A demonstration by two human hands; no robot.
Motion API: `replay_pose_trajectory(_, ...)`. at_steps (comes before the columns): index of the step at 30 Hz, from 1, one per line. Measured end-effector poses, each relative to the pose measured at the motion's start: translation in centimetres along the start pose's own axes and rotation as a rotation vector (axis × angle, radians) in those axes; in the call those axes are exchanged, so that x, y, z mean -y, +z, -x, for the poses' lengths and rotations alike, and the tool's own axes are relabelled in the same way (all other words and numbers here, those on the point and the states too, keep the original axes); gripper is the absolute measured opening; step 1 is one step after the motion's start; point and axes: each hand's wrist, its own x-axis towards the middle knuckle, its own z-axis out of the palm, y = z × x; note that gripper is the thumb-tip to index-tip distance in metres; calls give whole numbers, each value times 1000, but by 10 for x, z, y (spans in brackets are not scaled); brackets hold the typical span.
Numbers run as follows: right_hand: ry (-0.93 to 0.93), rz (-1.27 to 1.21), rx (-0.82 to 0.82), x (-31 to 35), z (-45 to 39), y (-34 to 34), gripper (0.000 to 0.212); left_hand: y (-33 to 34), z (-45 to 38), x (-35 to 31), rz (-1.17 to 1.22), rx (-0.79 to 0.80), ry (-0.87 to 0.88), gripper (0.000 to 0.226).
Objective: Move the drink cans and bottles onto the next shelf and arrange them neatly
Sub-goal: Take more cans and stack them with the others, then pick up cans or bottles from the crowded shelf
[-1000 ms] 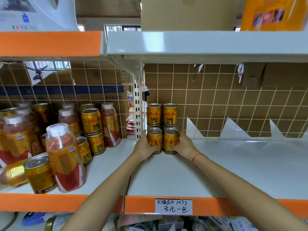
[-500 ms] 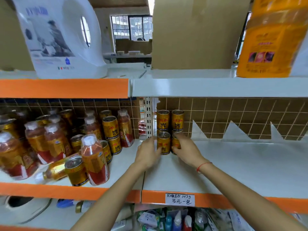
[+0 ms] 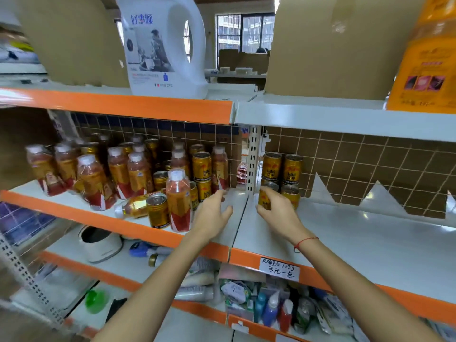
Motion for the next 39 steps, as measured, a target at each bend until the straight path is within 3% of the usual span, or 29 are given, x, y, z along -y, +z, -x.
replay_pose_trajectory(13,-41,-50,89,74,12,40,54,-85,51,66,38,-108,-154,33)
replay_pose_trajectory(24,-30,-146,-10,165,7,105,49,-178,62,178,47,-94,-187,32)
replay_pose_trajectory(39,-17,-134,21,197,-20,132,45,-183,28,218,145,-69,-160,34)
